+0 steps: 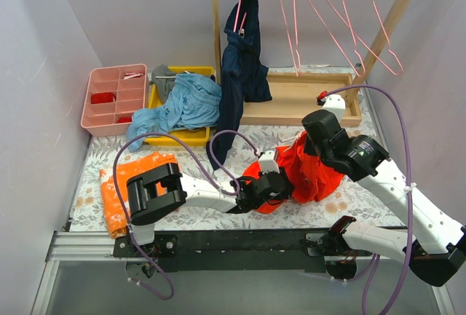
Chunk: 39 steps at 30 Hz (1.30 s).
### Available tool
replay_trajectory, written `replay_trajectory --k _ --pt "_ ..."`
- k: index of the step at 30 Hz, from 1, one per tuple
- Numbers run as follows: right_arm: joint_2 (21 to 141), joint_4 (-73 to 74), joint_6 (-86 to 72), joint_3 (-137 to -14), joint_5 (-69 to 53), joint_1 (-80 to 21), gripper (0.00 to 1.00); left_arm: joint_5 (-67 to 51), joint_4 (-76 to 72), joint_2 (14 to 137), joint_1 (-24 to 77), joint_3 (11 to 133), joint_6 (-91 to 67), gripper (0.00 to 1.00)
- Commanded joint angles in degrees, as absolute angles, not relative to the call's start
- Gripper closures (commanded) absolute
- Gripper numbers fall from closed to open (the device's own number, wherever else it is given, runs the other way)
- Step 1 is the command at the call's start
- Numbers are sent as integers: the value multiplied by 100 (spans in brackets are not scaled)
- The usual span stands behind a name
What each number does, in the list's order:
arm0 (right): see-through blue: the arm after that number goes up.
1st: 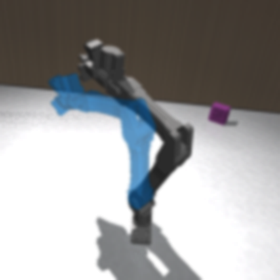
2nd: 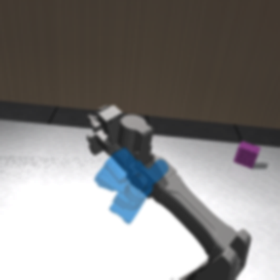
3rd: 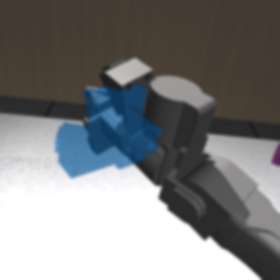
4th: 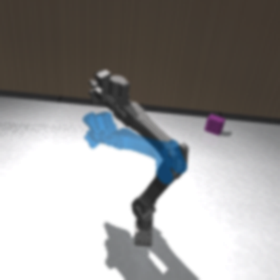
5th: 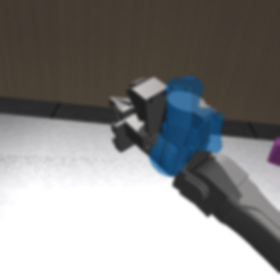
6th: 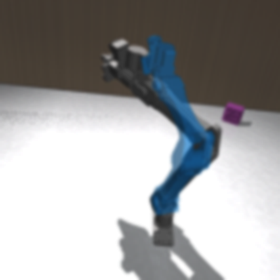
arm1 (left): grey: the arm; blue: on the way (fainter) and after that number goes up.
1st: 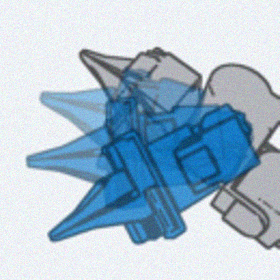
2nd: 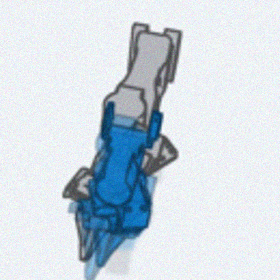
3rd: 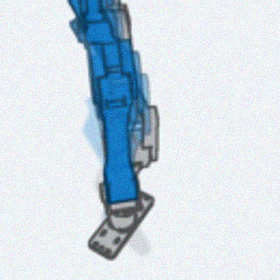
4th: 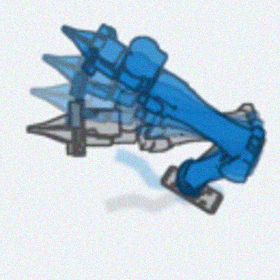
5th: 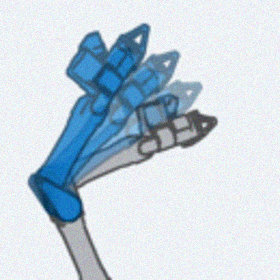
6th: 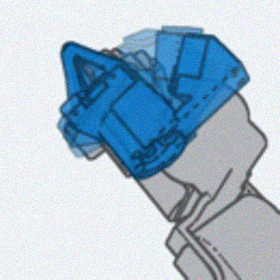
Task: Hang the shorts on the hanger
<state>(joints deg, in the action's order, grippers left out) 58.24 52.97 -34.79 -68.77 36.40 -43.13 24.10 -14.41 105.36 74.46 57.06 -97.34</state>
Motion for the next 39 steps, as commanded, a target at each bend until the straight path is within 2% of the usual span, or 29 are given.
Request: replay_trajectory --k 1,2,7,12,13,14,16,22,27,29,31,34,35,39 --pt "5721 5124 -3551 -6952 3665 -4280 99 2944 -1776 10284 7234 5687 -9554 87" --pt "5722 5168 -3568 -6952 3717 -4280 99 2979 -1645 10153 7085 5565 -9554 100" --pt "5582 5054 -3481 -6515 3560 -4245 98 3523 -208 8119 6392 4852 -9291 100" --pt "5572 4624 -3629 -5539 2849 -4236 87 3867 1588 6804 6126 4781 -9000 100" --pt "5590 4397 -3665 -5372 2595 -4236 78 3928 2008 6655 6109 4764 -9017 100" --pt "5616 4281 -3682 -5031 2436 -4236 77 3929 2143 6418 6108 4720 -9044 100" --pt "5730 4053 -3822 -4809 2103 -4236 67 3876 2381 6223 6082 4553 -9062 100" --pt "5888 3656 -3876 -4474 1723 -4254 47 3613 2549 6126 6065 4263 -9167 100" --pt "5906 3463 -3893 -4228 1529 -4455 44 3533 2531 6161 6056 4298 -9106 100" --pt "5924 3463 -3981 -4079 1608 -4544 46 3516 2505 6196 6056 4307 -9088 100" --pt "5906 3515 -4113 -3982 1739 -4562 69 3498 2496 6240 6038 4333 -9070 100" --pt "5775 3944 -4219 -4278 2151 -4562 95 3594 2671 6240 5977 4499 -8913 100" --pt "5731 4094 -4227 -4437 2266 -4562 99 3673 2733 6223 5942 4578 -8799 100" --pt "5450 4859 -4035 -5841 2847 -4562 99 4121 3190 5960 5819 5673 -7930 100"
